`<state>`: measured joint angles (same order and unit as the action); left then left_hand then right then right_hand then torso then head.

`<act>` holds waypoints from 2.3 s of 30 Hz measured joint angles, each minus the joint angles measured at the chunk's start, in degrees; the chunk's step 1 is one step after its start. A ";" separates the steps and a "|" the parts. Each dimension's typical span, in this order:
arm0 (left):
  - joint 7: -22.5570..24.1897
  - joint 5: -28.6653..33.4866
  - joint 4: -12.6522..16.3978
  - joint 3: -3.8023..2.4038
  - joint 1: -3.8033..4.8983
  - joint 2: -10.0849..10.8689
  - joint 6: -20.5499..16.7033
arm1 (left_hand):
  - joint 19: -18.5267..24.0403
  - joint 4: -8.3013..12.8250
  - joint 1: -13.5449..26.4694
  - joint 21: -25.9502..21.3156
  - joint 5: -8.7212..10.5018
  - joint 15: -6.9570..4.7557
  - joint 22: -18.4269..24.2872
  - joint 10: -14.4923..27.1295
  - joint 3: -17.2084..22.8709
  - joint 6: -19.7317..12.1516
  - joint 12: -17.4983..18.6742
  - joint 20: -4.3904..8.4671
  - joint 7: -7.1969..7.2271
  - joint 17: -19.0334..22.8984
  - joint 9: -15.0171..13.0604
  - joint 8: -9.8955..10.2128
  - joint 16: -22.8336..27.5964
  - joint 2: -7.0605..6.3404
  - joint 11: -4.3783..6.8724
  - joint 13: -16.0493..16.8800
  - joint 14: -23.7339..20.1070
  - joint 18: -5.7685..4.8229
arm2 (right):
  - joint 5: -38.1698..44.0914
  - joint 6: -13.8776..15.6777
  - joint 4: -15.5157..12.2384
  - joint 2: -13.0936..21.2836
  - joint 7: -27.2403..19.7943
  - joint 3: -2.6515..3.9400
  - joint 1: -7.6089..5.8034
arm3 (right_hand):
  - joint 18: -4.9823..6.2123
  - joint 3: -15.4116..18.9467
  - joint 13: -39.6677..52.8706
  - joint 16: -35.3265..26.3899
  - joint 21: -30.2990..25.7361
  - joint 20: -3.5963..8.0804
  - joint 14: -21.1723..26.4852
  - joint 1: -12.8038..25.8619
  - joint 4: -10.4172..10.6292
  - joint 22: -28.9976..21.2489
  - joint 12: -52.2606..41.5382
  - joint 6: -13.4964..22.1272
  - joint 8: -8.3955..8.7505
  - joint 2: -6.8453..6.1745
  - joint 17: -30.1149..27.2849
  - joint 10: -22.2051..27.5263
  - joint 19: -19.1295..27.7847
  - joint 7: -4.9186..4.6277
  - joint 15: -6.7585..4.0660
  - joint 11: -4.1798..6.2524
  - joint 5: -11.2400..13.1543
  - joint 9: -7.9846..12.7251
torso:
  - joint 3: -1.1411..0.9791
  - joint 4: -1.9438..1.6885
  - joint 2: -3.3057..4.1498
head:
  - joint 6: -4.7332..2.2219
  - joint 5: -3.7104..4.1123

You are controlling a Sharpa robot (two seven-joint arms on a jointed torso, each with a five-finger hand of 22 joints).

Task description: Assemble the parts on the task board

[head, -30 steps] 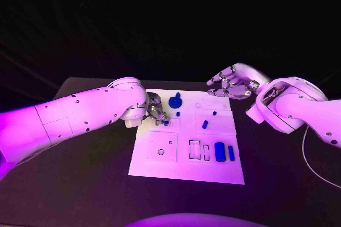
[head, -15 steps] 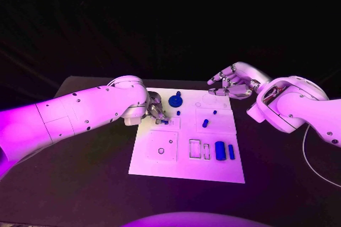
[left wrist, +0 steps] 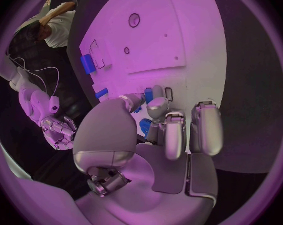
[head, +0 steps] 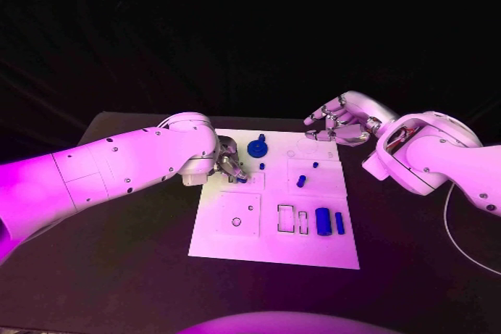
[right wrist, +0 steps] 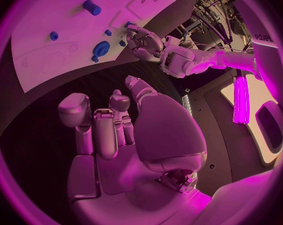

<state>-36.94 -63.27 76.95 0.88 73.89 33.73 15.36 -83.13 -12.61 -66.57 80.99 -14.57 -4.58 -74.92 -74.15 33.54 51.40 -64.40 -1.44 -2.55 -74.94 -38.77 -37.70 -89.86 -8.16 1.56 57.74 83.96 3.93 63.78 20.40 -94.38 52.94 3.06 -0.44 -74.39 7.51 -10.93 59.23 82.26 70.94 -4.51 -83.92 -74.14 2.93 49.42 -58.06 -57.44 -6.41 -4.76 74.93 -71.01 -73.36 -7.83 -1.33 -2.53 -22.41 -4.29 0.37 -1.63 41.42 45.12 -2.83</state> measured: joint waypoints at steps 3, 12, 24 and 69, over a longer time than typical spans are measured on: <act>0.00 0.00 -0.32 0.00 0.00 -0.25 -0.01 | 0.00 0.25 0.44 0.00 -0.23 0.00 0.00 -0.18 0.25 0.02 -0.35 0.00 -0.01 0.00 -0.10 -0.03 0.00 0.14 0.18 0.03 0.00 0.01 | 0.00 -0.03 0.00 0.00 0.00 0.00 0.00 | 0.00 0.00 -0.01 0.00 0.00 0.00 0.00 0.00 0.00 -0.03 0.00 0.00 0.00 0.00 0.00 0.00 0.00 0.00 0.00 0.00 -0.02 0.00 | -0.01 -0.01 0.00 | 0.00 0.04; 0.00 0.90 -2.19 -0.05 0.08 -1.34 1.25 | 0.00 1.20 4.23 0.00 -0.54 0.00 0.00 -0.18 2.64 0.41 0.06 0.00 0.16 0.01 -0.28 -0.26 0.00 1.86 0.18 -0.60 0.00 0.02 | 0.00 -0.13 -0.01 0.01 0.02 -0.01 0.01 | 0.00 0.00 -0.06 0.00 0.00 0.00 0.00 0.00 0.00 -0.09 0.00 0.00 0.00 0.00 -0.01 0.00 0.00 0.00 0.00 0.00 -0.22 0.00 | -0.03 -0.01 -0.01 | 0.14 0.10; -0.05 1.64 -4.00 -0.13 0.32 -2.48 3.34 | 0.00 3.74 8.83 0.00 -0.54 -0.44 0.01 -0.99 3.86 2.01 -0.87 0.00 0.69 0.02 -0.05 0.23 0.00 3.72 0.57 0.92 0.01 0.04 | -0.01 -0.32 -0.06 0.01 0.03 -0.02 0.01 | 0.00 -0.16 -0.12 0.00 -0.24 0.00 0.00 0.00 0.16 -0.15 0.00 0.00 0.00 0.00 -0.01 0.00 0.00 0.00 0.00 0.00 -0.82 0.03 | -0.04 0.02 -0.02 | 0.30 0.15; 0.24 1.80 -4.65 -0.12 0.27 -3.11 5.36 | -0.61 3.46 13.06 0.22 -0.48 -0.84 -0.03 -4.70 3.49 6.47 -3.84 0.61 1.34 0.04 2.67 2.23 0.00 7.88 1.42 4.95 0.01 0.05 | -0.08 -2.19 0.05 -0.01 0.43 -0.03 0.01 | 0.00 0.17 -0.39 0.00 -0.46 0.00 0.00 0.68 1.27 -0.69 0.00 0.00 0.00 -0.68 -0.03 0.00 0.00 0.00 0.00 0.00 -3.14 0.06 | -0.01 -0.03 -0.01 | 0.93 0.94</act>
<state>-36.70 -61.47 72.30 0.76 74.16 30.62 20.72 -83.74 -9.15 -53.52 81.21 -15.06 -5.42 -74.95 -78.85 37.03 57.86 -68.24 -0.83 -1.21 -74.91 -36.09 -35.47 -89.86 -0.29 2.99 62.69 83.98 3.98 63.69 18.20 -94.33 52.94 3.49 -0.47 -74.38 7.51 -10.76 58.84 82.26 70.48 -4.51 -83.92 -73.45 4.20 48.72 -58.06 -57.44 -6.41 -5.44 74.91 -71.01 -73.36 -7.83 -1.33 -2.53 -25.55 -4.23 0.37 -1.66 41.41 46.05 -1.89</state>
